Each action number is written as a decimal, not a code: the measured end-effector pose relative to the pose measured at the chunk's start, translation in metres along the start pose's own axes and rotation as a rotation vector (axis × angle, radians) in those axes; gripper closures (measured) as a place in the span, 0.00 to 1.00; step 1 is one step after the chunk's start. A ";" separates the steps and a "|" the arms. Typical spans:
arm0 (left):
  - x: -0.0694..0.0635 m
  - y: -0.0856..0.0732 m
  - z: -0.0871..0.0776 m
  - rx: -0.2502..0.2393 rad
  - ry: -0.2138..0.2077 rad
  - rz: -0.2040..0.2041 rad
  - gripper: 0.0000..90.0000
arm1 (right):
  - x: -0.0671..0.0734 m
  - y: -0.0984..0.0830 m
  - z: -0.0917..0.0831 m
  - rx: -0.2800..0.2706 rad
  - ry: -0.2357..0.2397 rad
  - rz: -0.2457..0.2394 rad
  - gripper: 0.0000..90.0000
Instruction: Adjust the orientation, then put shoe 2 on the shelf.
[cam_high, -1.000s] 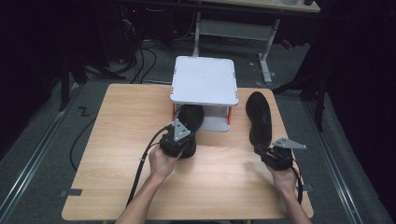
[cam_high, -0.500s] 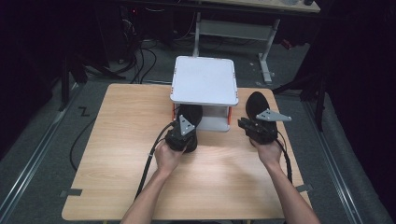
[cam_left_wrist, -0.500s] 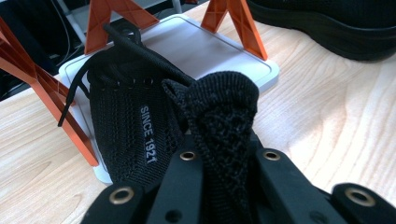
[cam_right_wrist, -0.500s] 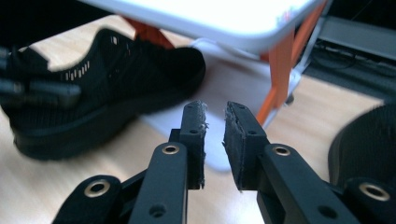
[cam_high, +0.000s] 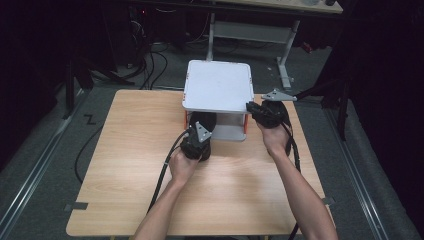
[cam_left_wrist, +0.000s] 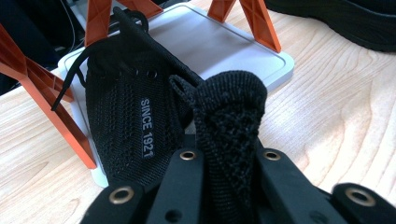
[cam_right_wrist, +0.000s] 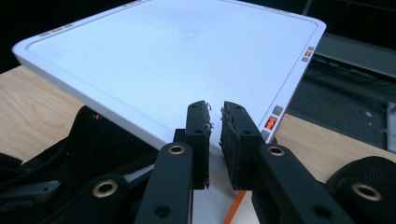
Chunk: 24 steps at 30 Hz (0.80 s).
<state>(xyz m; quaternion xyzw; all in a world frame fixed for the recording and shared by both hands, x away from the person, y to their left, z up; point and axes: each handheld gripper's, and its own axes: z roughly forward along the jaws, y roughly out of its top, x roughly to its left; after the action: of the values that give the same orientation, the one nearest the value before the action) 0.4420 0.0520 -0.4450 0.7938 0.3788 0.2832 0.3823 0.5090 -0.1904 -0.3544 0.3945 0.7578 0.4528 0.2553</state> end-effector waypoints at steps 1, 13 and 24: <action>0.001 0.001 0.001 0.001 0.000 -0.004 0.95 | 0.000 0.001 0.003 0.008 -0.002 0.007 0.90; 0.010 0.003 0.015 0.006 0.017 -0.045 0.95 | -0.002 0.010 0.016 0.058 -0.008 0.013 0.91; 0.014 0.009 0.024 0.015 0.037 -0.049 0.95 | -0.002 0.010 0.016 0.055 -0.013 0.002 0.93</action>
<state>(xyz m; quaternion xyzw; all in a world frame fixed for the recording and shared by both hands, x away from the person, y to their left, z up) 0.4706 0.0503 -0.4481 0.7816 0.4074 0.2857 0.3762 0.5251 -0.1818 -0.3528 0.4051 0.7679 0.4293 0.2488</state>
